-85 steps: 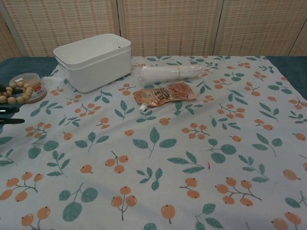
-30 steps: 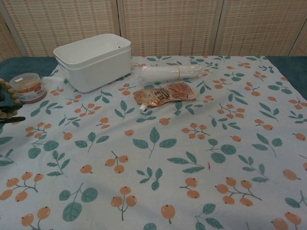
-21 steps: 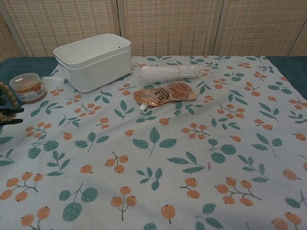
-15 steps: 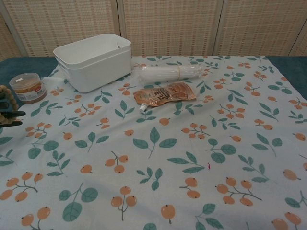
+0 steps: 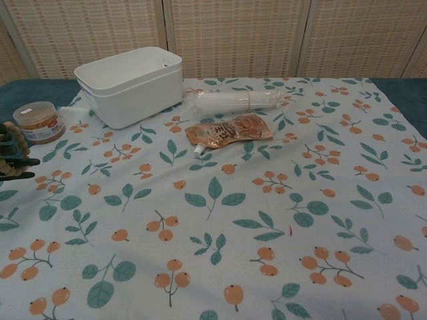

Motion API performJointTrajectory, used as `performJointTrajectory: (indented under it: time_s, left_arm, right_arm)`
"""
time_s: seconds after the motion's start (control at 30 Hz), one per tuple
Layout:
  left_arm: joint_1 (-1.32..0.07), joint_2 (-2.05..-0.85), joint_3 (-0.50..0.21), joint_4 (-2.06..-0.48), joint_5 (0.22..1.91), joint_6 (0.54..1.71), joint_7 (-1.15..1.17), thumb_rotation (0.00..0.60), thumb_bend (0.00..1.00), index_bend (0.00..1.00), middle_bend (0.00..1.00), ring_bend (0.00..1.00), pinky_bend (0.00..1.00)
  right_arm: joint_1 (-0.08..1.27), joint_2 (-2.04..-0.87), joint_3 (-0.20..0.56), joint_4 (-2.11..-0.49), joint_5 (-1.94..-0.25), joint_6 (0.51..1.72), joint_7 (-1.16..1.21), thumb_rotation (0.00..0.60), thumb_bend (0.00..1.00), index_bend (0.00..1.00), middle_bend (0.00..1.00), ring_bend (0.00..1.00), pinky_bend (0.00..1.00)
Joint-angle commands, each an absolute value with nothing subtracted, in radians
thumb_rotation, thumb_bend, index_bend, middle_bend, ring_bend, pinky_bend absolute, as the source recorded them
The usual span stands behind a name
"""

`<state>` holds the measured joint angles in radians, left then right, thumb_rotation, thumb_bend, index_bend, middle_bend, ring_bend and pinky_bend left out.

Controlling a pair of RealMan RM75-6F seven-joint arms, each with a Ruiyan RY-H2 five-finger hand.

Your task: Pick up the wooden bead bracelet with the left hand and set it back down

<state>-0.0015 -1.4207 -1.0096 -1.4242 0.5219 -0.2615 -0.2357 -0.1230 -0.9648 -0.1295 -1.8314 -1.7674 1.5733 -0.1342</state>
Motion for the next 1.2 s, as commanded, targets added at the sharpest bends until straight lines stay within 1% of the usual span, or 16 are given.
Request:
performJointTrajectory:
  time_s: [0.03, 0.1, 0.2, 0.3, 0.33, 0.43, 0.5, 0.63, 0.67, 0.73, 0.77, 0.87, 0.97, 1.0, 1.07, 1.2]
  left_arm:
    - [0.001, -1.421, -1.011, -1.429, 0.525, -0.26, -0.241, 0.545, 0.53, 0.58, 0.72, 0.27, 0.03]
    - [0.002, -1.424, -1.014, -1.431, 0.525, -0.257, -0.248, 0.532, 0.53, 0.57, 0.73, 0.27, 0.03]
    - [0.006, -1.429, -1.022, -1.432, 0.525, -0.259, -0.254, 0.49, 0.53, 0.57, 0.73, 0.27, 0.02]
    - [0.008, -1.432, -1.026, -1.429, 0.528, -0.266, -0.256, 0.421, 0.52, 0.57, 0.73, 0.27, 0.02]
    - [0.008, -1.432, -1.027, -1.428, 0.529, -0.268, -0.256, 0.408, 0.51, 0.57, 0.73, 0.27, 0.02]
    - [0.009, -1.435, -1.03, -1.425, 0.533, -0.277, -0.255, 0.398, 0.52, 0.57, 0.73, 0.27, 0.02]
    - [0.01, -1.438, -1.032, -1.423, 0.533, -0.285, -0.256, 0.391, 0.55, 0.57, 0.73, 0.27, 0.02]
    - [0.012, -1.44, -1.035, -1.424, 0.541, -0.296, -0.245, 0.355, 0.63, 0.57, 0.73, 0.27, 0.02]
    - [0.012, -1.441, -1.035, -1.425, 0.54, -0.296, -0.246, 0.356, 0.66, 0.57, 0.73, 0.27, 0.02]
    - [0.011, -1.44, -1.031, -1.426, 0.54, -0.29, -0.252, 0.382, 0.72, 0.58, 0.74, 0.27, 0.02]
    - [0.009, -1.437, -1.027, -1.428, 0.541, -0.284, -0.257, 0.41, 0.76, 0.58, 0.74, 0.27, 0.02]
    - [0.004, -1.43, -1.018, -1.432, 0.541, -0.281, -0.269, 0.445, 0.89, 0.58, 0.74, 0.27, 0.02]
    - [0.0, -1.428, -1.014, -1.437, 0.542, -0.275, -0.276, 0.445, 0.97, 0.58, 0.74, 0.27, 0.02]
    - [0.0, -1.427, -1.013, -1.439, 0.542, -0.273, -0.278, 0.448, 0.98, 0.57, 0.74, 0.27, 0.02]
    - [0.0, -1.427, -1.012, -1.44, 0.545, -0.271, -0.277, 0.479, 1.0, 0.57, 0.74, 0.27, 0.02]
    - [0.005, -1.436, -1.023, -1.449, 0.546, -0.253, -0.273, 0.569, 1.0, 0.56, 0.73, 0.27, 0.01]
  right_arm:
    - [-0.122, -0.964, -0.131, -1.831, -1.769, 1.571, -0.133, 0.378, 0.19, 0.0, 0.0, 0.0, 0.0]
    - [-0.122, -0.964, -0.131, -1.831, -1.77, 1.57, -0.134, 0.378, 0.19, 0.0, 0.0, 0.0, 0.0]
    - [-0.122, -0.964, -0.131, -1.832, -1.769, 1.57, -0.135, 0.379, 0.19, 0.0, 0.0, 0.0, 0.0]
    - [-0.122, -0.964, -0.131, -1.832, -1.768, 1.57, -0.135, 0.378, 0.19, 0.0, 0.0, 0.0, 0.0]
    - [-0.122, -0.964, -0.131, -1.832, -1.768, 1.571, -0.135, 0.379, 0.19, 0.0, 0.0, 0.0, 0.0]
    - [-0.124, -0.962, -0.131, -1.832, -1.769, 1.574, -0.134, 0.378, 0.19, 0.0, 0.0, 0.0, 0.0]
    - [-0.124, -0.962, -0.131, -1.832, -1.769, 1.574, -0.134, 0.377, 0.19, 0.0, 0.0, 0.0, 0.0]
    - [-0.124, -0.962, -0.131, -1.831, -1.77, 1.576, -0.132, 0.379, 0.19, 0.0, 0.0, 0.0, 0.0]
    - [-0.124, -0.962, -0.131, -1.831, -1.771, 1.577, -0.131, 0.379, 0.19, 0.0, 0.0, 0.0, 0.0]
    - [-0.125, -0.961, -0.131, -1.831, -1.771, 1.578, -0.132, 0.379, 0.19, 0.0, 0.0, 0.0, 0.0]
    - [-0.125, -0.961, -0.13, -1.831, -1.77, 1.578, -0.133, 0.379, 0.19, 0.0, 0.0, 0.0, 0.0]
    - [-0.125, -0.962, -0.13, -1.831, -1.769, 1.579, -0.132, 0.378, 0.2, 0.0, 0.0, 0.0, 0.0]
    - [-0.126, -0.962, -0.129, -1.83, -1.768, 1.58, -0.132, 0.377, 0.2, 0.0, 0.0, 0.0, 0.0]
    - [-0.126, -0.962, -0.129, -1.83, -1.768, 1.58, -0.133, 0.377, 0.2, 0.0, 0.0, 0.0, 0.0]
    - [-0.126, -0.962, -0.13, -1.83, -1.769, 1.579, -0.133, 0.378, 0.2, 0.0, 0.0, 0.0, 0.0]
    - [-0.126, -0.963, -0.13, -1.831, -1.77, 1.578, -0.135, 0.378, 0.2, 0.0, 0.0, 0.0, 0.0]
